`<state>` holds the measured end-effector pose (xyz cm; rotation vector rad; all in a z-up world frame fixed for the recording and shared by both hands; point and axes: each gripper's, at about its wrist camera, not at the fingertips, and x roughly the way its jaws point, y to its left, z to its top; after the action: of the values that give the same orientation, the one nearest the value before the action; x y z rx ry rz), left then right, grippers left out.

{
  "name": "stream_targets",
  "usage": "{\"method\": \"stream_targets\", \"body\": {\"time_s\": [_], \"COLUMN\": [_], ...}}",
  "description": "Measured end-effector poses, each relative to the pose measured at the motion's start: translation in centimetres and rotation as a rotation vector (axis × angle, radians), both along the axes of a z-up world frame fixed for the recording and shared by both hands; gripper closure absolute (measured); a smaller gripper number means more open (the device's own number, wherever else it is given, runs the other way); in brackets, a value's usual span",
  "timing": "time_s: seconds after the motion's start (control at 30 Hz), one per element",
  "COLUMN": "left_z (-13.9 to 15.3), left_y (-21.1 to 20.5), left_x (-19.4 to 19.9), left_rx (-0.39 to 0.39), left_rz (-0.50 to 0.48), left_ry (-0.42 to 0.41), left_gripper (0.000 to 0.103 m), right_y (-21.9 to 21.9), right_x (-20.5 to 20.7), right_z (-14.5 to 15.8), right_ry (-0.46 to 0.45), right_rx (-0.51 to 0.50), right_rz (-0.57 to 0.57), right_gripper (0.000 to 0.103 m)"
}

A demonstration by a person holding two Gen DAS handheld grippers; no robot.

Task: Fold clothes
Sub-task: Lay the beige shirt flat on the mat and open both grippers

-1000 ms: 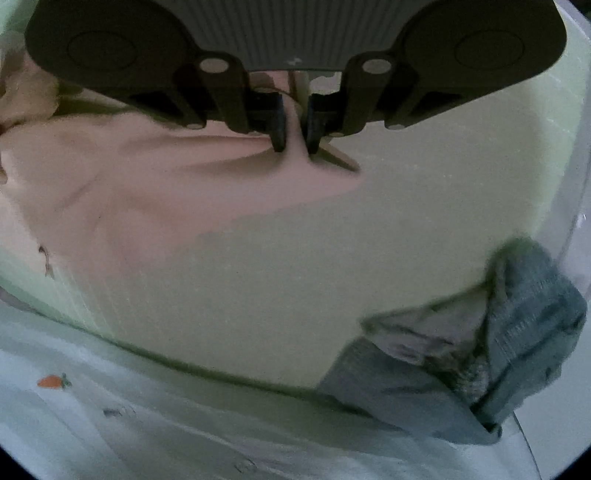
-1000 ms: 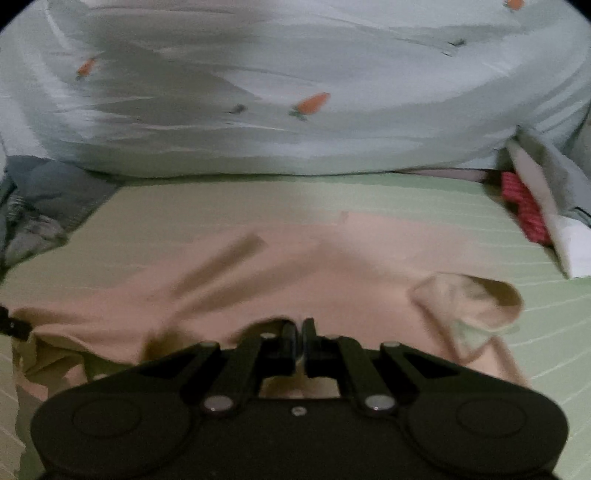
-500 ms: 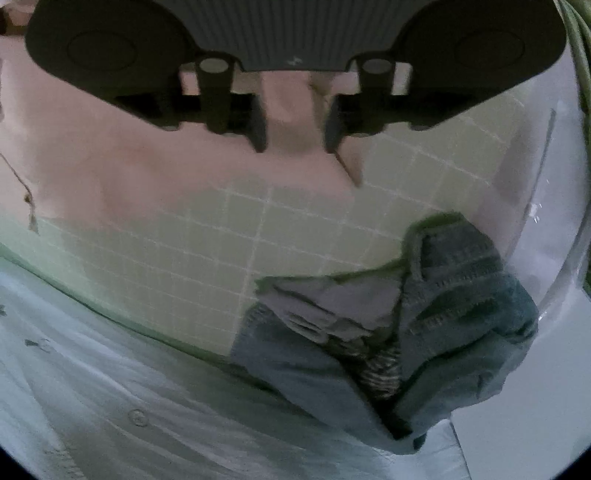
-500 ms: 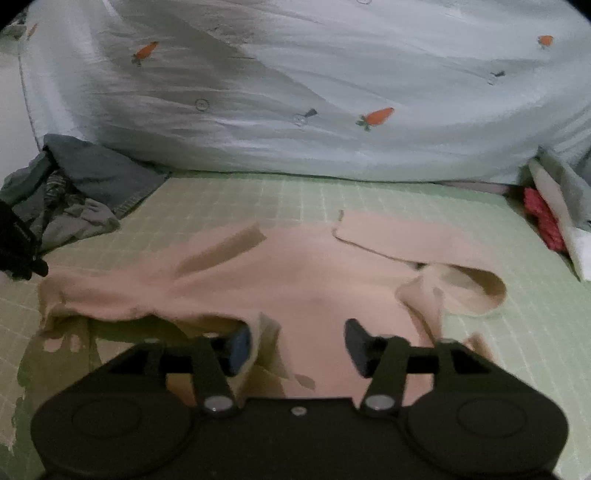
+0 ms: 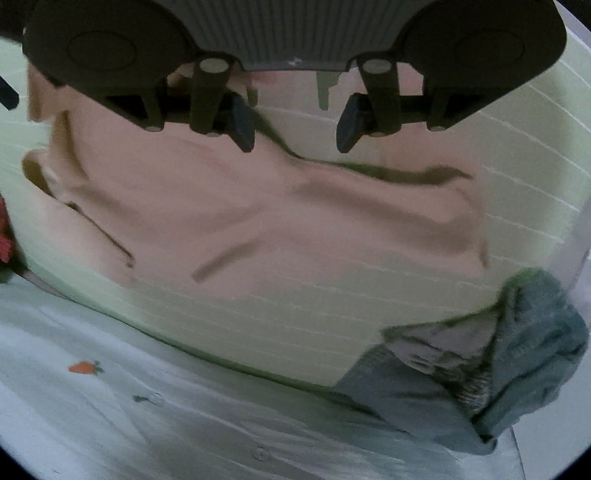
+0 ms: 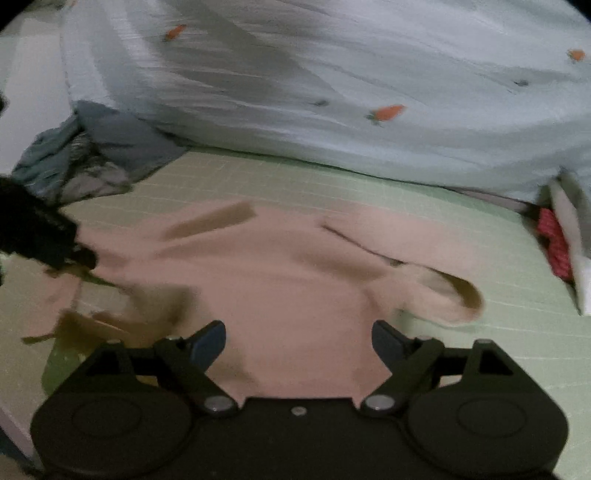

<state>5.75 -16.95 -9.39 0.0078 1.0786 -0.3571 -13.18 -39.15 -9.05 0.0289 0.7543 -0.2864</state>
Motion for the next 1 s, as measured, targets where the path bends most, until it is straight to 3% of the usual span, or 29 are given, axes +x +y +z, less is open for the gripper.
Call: {"method": "stream_targets", "body": {"time_s": [0.17,0.33,0.37,0.4,0.43,0.47,0.53,0.57,0.7,0.8,0.83,0.97,1.0], "left_z": [0.0,0.4,0.6,0.7,0.8,0.8,0.7,0.6,0.4,0.6,0.6,2.1,2.4], "left_y": [-1.7,-1.8,-2.0,-2.3,-2.7,-2.9,-3.2,-3.3,-4.3,-3.7,-3.5,-3.2,-3.2], "left_x": [-2.0,-3.2,-3.5,-3.7,-4.0,-4.0,-4.1,-4.2,-4.8,-4.5,-4.5,-3.5,-3.1], "left_rx": [-0.036,-0.17,-0.179,-0.183,-0.186,-0.211,-0.263,-0.29,-0.169,-0.137,-0.127,-0.106,-0.118], "left_rz": [0.014,0.054,0.043,0.035,0.027,0.029,0.026,0.02,0.018,0.062,0.076,0.099,0.111], "left_ry": [0.012,0.023,0.015,0.014,0.013,0.033,0.066,0.079,0.036,0.029,0.026,-0.021,-0.028], "left_gripper": [0.048,0.041,0.039,0.039,0.039,0.039,0.039,0.039,0.04,0.039,0.039,0.027,0.027], "right_y": [-4.3,-8.3,-8.6,-8.8,-8.9,-9.1,-9.4,-9.5,-9.9,-12.0,-12.8,-15.0,-15.1], "right_x": [-0.3,-0.6,-0.6,-0.8,-0.9,-1.2,-1.8,-2.2,-4.5,-5.7,-5.9,-5.1,-4.4], "right_z": [-1.3,-2.7,-2.9,-3.1,-3.3,-3.4,-3.5,-3.3,-2.0,-1.9,-1.9,-1.0,-0.7], "right_ry": [0.058,0.115,0.121,0.125,0.128,0.129,0.132,0.124,0.097,0.102,0.095,0.023,0.008], "right_rx": [0.021,0.041,0.047,0.06,0.074,0.096,0.148,0.156,0.121,0.177,0.192,0.176,0.149], "right_rz": [-0.054,-0.098,-0.086,-0.066,-0.045,-0.024,0.017,0.027,0.011,-0.049,-0.082,-0.177,-0.177], "right_gripper": [0.016,0.016,0.02,0.026,0.042,0.072,0.1,0.1,0.1,0.099,0.093,0.036,0.031]}}
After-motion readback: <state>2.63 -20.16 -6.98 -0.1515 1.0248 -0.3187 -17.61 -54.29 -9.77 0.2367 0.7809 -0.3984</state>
